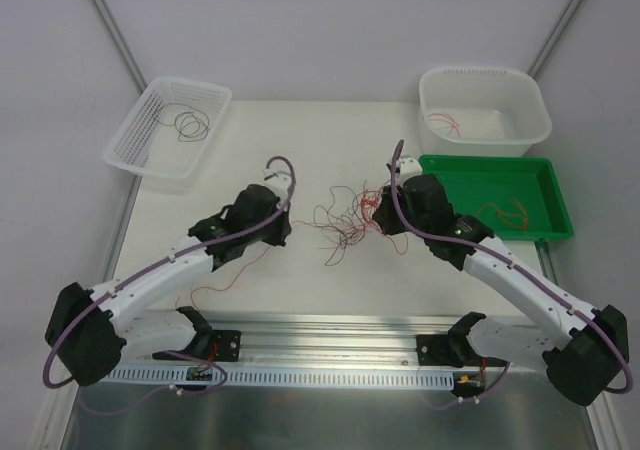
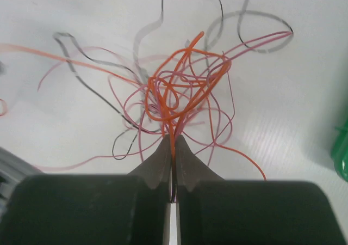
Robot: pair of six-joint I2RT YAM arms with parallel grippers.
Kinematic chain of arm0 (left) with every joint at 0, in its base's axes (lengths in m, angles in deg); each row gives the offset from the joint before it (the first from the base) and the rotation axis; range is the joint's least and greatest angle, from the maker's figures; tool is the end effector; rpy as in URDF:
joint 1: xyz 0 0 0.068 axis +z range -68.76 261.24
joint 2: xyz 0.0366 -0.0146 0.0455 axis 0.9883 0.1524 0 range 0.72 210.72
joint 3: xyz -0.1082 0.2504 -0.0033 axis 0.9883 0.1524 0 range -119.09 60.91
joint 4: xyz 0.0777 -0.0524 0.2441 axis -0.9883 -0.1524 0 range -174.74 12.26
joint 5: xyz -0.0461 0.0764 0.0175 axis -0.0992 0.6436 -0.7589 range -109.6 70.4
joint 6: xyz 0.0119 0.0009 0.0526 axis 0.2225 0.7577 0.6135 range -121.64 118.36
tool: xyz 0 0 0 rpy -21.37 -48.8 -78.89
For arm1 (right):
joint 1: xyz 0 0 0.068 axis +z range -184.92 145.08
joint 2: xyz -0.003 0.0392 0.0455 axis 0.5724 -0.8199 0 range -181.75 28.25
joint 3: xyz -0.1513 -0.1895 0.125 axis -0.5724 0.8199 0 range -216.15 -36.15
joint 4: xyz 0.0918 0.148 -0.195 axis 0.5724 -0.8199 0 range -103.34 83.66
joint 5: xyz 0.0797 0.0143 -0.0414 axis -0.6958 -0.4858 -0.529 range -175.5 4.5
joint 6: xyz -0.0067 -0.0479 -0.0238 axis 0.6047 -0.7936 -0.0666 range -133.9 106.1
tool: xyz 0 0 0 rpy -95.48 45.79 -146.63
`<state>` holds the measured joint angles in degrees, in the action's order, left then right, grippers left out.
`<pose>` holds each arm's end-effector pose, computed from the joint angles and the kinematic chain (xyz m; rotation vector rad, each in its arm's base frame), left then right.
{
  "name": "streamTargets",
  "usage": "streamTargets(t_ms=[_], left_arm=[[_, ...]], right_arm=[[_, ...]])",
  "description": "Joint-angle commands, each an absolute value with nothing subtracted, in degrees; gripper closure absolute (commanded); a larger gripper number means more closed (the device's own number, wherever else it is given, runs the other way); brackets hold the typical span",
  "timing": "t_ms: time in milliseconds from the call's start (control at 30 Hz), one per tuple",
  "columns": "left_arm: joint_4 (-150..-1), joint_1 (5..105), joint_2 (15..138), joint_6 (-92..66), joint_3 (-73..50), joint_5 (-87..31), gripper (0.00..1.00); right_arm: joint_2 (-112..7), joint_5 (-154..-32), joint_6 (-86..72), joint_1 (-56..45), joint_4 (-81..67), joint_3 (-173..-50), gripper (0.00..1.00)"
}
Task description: Untangle the cables
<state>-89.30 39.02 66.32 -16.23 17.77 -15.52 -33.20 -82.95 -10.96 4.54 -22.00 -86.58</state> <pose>0.1877 -0.1668 0.2544 0.4856 2.1505 -0.4882 0.1891 0.1536 0.3083 -0.6191 1.9666 0.4169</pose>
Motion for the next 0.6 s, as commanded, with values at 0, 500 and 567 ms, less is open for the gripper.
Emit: streamTargets(t_ms=[0,500,567], left_arm=[[-99.33,49.30,58.14,-22.10,12.31,-10.63,1.00],[-112.11,70.43,52.39,-22.03,-18.71,-6.52,1.00],[-112.28,70.69,53.01,-21.07,-22.30,-4.57,1.00]], right_arm=[[-34.50,-79.96,-5.29,1.91,-20.14,-82.04,0.99],[-47.59,-81.89,2.53,1.29,-12.76,-72.80,0.99],[-49.26,-82.24,2.80,1.29,-12.15,-72.10,0.99]])
